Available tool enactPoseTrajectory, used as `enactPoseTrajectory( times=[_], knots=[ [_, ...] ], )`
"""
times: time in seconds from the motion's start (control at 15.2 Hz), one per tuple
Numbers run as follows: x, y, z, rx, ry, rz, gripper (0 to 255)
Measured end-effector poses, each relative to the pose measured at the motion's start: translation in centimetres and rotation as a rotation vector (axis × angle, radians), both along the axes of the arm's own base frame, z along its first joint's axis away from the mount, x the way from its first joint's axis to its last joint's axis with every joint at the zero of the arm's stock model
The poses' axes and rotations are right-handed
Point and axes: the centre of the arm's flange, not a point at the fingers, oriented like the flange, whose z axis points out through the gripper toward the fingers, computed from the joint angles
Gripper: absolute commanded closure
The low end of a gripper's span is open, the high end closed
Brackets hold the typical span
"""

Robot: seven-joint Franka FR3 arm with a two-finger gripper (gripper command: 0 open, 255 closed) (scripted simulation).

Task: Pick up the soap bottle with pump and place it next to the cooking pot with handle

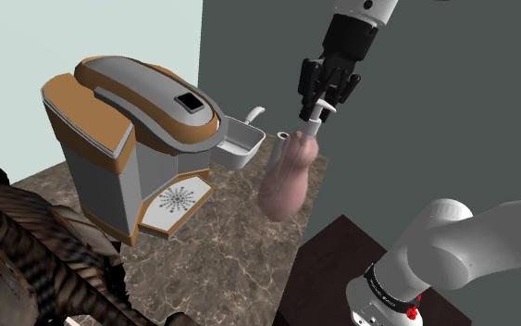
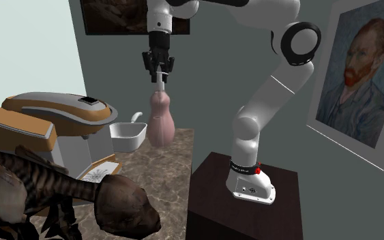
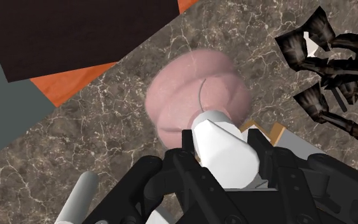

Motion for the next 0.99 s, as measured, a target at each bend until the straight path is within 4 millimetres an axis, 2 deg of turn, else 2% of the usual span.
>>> enactPoseTrajectory(
  times=[0.99],
  knots=[
    [0.0,0.0,7.8,0.0,0.0,0.0,255]
  ],
)
